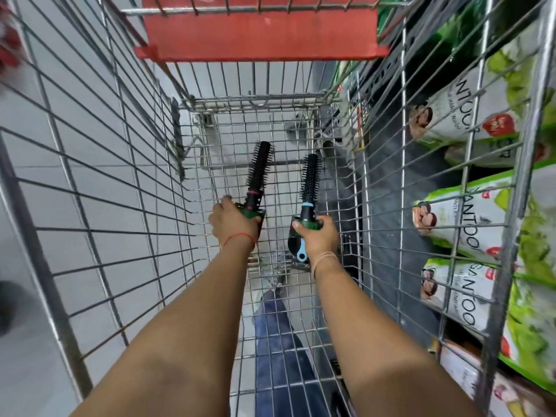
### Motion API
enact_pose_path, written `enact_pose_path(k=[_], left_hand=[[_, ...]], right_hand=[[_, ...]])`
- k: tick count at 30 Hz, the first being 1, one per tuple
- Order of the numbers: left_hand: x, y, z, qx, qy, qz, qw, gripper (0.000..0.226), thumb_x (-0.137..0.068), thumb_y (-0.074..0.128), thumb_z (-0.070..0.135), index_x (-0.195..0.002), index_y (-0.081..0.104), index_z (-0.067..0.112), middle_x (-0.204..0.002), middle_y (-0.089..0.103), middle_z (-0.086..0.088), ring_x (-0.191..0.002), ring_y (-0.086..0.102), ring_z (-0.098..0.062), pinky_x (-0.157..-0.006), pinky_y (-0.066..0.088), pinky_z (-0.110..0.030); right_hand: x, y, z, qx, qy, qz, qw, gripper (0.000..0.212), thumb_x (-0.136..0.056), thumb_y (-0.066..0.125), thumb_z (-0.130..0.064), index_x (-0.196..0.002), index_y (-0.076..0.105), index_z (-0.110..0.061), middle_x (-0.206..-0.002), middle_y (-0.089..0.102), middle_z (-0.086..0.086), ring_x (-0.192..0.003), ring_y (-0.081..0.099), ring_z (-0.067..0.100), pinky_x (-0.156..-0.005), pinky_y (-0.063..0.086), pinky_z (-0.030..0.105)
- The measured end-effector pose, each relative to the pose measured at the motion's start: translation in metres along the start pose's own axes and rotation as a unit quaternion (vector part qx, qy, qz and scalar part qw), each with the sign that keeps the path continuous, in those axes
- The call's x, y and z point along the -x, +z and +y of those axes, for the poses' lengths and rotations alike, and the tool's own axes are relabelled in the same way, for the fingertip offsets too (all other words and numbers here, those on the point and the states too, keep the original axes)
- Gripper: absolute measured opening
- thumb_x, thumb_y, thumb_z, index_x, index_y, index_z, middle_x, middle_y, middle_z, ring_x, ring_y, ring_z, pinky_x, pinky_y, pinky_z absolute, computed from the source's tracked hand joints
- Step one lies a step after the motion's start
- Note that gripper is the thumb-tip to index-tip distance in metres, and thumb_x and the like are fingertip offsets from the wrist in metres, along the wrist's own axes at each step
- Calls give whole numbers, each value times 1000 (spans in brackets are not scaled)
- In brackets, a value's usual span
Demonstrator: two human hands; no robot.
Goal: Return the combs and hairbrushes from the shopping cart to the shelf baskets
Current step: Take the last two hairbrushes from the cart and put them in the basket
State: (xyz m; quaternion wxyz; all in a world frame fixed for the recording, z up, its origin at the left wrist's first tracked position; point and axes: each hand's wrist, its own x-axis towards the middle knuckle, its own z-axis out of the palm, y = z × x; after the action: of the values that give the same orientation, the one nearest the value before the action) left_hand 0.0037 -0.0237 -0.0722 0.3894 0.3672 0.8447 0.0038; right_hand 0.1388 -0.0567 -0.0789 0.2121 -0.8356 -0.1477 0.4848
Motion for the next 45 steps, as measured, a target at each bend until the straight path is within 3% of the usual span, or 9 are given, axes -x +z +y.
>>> enact_pose_path(k=[7,16,20,26,32,35,38,42,45], left_hand=[[22,-31,21,375,-111,-197,899,45,-79,61,-12,-122,52,1,-108,60,-20,-89,57,-29,-83,52,-49],[89,-130,92,345,173,-344,856,41,-81,53,-16,-120,51,-4,-85,58,-15,-85,59,-28,-83,52,-44],[150,-176,104,278,316,-419,805,22,-85,47,-14,-98,51,3,-42,63,5,-35,61,-9,-48,53,-24],[313,-220,140,311,379,-544,681,24,-98,37,6,-79,47,15,-40,64,10,-40,61,-3,-52,54,-26],[450,-204,143,178,459,-590,640,29,-97,36,4,-73,48,14,-32,58,8,-31,56,-3,-41,49,-18],[490,-182,149,126,516,-545,649,17,-94,43,-3,-91,57,4,-39,62,10,-47,61,-10,-54,52,-21],[512,-155,160,109,586,-456,661,45,-87,49,-12,-128,44,7,-104,56,-8,-97,47,-18,-89,46,-36],[521,-120,168,-8,646,-382,661,45,-87,49,-13,-132,47,-9,-135,51,-28,-109,52,-21,-96,45,-29],[518,-100,175,-58,650,-343,675,44,-86,56,-7,-129,52,-8,-126,62,-20,-113,64,-18,-74,44,-7]], right_hand=[[18,-32,-29,-3,9,-64,998,40,-67,77,-7,-98,53,-13,-111,63,13,-101,60,34,-91,50,52],[147,-69,-87,-193,-168,144,956,47,-65,77,-5,-105,53,-7,-110,65,16,-102,60,29,-89,49,42],[229,-90,-94,-268,-228,295,888,46,-70,74,-6,-109,51,-1,-111,62,23,-101,59,32,-92,48,48],[355,-169,-83,-348,-287,501,739,42,-80,66,-19,-115,48,-4,-110,59,17,-98,55,28,-82,43,33],[434,-271,-22,-414,-272,615,613,56,-80,65,-10,-128,37,-4,-117,57,13,-101,57,24,-88,42,24],[444,-310,12,-424,-232,629,609,45,-81,64,-12,-118,38,-7,-94,53,7,-82,53,21,-69,37,22],[437,-341,32,-428,-203,620,625,31,-85,57,-13,-110,41,-5,-88,52,8,-77,51,24,-67,37,26],[415,-364,35,-417,-162,575,685,20,-89,46,-9,-108,40,-5,-96,60,14,-87,57,32,-70,41,32],[394,-371,29,-404,-116,541,729,23,-90,46,-9,-111,42,-2,-115,60,25,-102,58,38,-76,43,34]])
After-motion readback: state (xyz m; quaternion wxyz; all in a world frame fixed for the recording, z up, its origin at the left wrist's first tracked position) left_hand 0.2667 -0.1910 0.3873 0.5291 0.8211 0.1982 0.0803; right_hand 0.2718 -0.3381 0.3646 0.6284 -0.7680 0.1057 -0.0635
